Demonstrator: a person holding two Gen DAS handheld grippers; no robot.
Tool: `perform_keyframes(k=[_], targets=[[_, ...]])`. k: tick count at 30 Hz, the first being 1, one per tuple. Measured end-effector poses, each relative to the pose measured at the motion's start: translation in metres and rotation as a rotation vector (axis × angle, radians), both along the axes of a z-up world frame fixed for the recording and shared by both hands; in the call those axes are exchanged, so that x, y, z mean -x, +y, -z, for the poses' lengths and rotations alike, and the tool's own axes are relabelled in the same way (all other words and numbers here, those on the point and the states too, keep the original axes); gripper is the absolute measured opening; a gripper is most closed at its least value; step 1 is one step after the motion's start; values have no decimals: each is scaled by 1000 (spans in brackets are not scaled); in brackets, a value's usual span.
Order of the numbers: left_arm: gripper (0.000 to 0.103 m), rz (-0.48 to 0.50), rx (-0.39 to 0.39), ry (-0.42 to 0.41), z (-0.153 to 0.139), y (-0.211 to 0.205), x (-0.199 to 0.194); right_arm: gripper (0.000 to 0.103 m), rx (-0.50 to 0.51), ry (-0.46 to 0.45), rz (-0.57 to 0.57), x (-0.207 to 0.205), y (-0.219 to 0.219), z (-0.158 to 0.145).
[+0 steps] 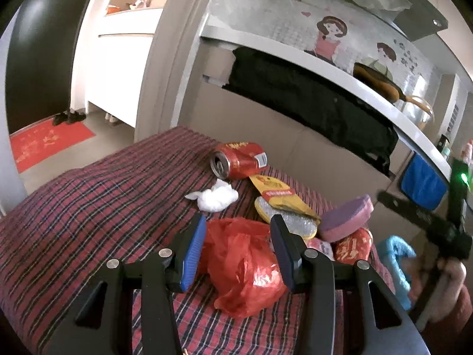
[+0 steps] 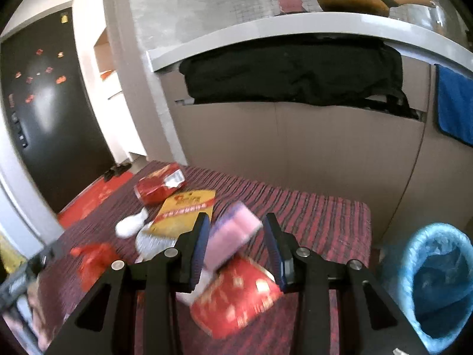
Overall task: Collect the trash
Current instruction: 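Move both tools back over the table, then grasp the pink sponge with the right tool while the left tool approaches the red bag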
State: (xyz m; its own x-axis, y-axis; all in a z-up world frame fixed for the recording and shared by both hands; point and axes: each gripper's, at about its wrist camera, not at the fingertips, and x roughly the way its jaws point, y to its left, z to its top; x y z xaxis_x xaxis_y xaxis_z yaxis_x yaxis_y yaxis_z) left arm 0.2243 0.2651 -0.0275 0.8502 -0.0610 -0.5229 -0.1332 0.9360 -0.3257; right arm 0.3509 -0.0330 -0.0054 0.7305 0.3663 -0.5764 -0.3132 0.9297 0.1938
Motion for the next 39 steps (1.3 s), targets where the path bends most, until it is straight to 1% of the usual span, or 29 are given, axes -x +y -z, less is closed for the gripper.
perform_keyframes(k=[3,5,7,8,9,11,14,17,20,23,24,26,27,29,31,33,36,39], targets=[[46,0,6,-3,6,3,-3,36,9,11,35,-18,11,4],[46,-6,26,-2,10,9,-3,36,18,33,64,-28,14,11],[46,-13,38,2,15,14,-3,36,28,76,74,-36,18,22],[46,-18,42,4,17,16,-2,41,33,84,79,-38,20,25],[46,-22,43,7,19,17,-2,44,53,71,105,-37,20,27],[46,-29,44,13,23,20,-2,47,90,64,123,-35,22,32],[46,-36,46,20,27,21,0,49,155,61,135,-33,25,38],[46,-34,46,25,29,19,2,50,159,69,137,-33,22,40],[46,-28,47,30,29,17,3,50,118,102,146,-37,11,44],[46,-24,48,33,29,15,3,50,11,185,122,-42,-2,52],[46,-21,50,33,29,13,4,46,-49,224,92,-43,-7,56],[46,-12,48,31,28,8,4,39,-110,239,49,-41,-10,55],[46,-7,43,30,27,5,4,35,-113,221,35,-38,-10,52],[46,5,33,31,25,-1,3,32,-96,165,14,-29,-6,41],[46,18,21,35,21,-9,2,31,-85,89,-9,-16,-6,24],[46,30,12,36,18,-19,2,31,-92,41,-24,-6,-9,8],[46,57,0,37,14,-36,1,30,-107,0,-41,9,-19,-10],[46,102,7,48,12,-55,-2,31,-116,-10,-48,23,-34,-19]])
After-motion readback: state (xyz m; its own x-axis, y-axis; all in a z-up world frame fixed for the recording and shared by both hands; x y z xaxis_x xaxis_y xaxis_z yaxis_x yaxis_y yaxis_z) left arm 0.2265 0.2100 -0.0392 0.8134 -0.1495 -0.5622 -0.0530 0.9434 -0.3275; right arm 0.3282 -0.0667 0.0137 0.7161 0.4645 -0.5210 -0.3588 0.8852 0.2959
